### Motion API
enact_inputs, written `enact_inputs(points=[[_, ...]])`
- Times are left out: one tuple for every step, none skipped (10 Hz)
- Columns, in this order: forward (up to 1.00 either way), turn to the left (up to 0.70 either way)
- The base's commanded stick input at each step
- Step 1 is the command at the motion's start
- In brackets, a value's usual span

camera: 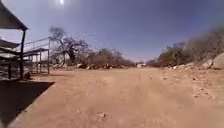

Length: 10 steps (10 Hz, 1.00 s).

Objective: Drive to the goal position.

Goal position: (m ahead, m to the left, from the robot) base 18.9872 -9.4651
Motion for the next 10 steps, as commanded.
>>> enact_inputs(points=[[0.85,0.00],[0.85,0.00],[0.85,0.00],[0.85,0.00],[0.85,0.00],[0.85,0.00],[0.85,0.00],[0.85,0.00],[0.85,0.00],[0.85,0.00]])
